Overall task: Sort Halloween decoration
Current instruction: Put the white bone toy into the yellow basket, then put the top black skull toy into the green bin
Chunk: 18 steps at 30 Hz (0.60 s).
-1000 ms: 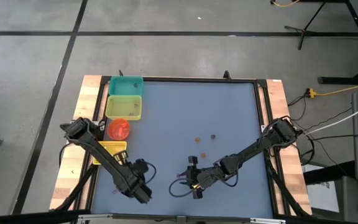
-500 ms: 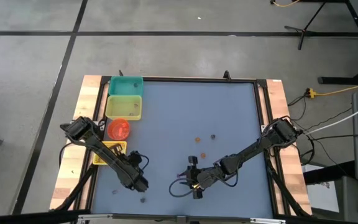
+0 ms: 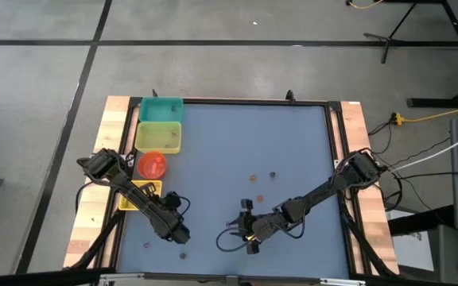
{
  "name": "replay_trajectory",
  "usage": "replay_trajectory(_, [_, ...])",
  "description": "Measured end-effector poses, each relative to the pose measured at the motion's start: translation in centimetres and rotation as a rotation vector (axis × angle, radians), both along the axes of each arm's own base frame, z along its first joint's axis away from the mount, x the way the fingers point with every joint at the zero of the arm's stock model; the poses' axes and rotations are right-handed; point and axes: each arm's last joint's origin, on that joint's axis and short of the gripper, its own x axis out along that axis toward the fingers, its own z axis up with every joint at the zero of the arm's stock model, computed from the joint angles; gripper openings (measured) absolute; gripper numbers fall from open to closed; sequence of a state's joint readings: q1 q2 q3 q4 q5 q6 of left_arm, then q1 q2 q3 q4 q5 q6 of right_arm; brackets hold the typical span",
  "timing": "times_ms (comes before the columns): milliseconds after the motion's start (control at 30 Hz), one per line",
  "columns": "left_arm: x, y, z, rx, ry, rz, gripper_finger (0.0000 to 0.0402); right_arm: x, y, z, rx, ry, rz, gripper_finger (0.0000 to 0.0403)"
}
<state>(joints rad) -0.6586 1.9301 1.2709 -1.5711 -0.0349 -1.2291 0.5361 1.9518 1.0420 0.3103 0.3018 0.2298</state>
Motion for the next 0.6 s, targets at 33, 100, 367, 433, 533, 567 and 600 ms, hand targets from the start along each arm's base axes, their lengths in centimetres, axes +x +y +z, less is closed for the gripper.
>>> replay_trajectory(33, [0.00,0.00,0.00,0.000,0.000,0.000,0.0026,0.00,0.00,0.00,0.000,0.000,0.000,0.0144])
replay_trajectory(100, [0.00,0.00,0.00,0.001,-0.001,0.002,0.0041,0.00,0.00,0.01,0.000,0.000,0.000,0.0144])
replay_trajectory(367, [-0.01,-0.01,0.00,0.026,-0.023,0.037,0.0112,0.01,-0.01,0.00,0.000,0.000,0.000,0.0144])
replay_trajectory(433, [-0.01,-0.01,0.00,0.026,-0.023,0.037,0.0126,0.00,0.00,0.00,0.000,0.000,0.000,0.0144])
replay_trajectory(533, [-0.01,-0.01,0.00,0.026,-0.023,0.037,0.0143,0.01,-0.01,0.01,0.000,0.000,0.000,0.0144])
replay_trajectory(567, [-0.01,-0.01,0.00,0.026,-0.023,0.037,0.0147,0.00,0.00,0.00,0.000,0.000,0.000,0.0144])
replay_trajectory(600, [-0.01,-0.01,0.00,0.026,-0.023,0.037,0.0151,0.00,0.00,0.00,0.000,0.000,0.000,0.0144])
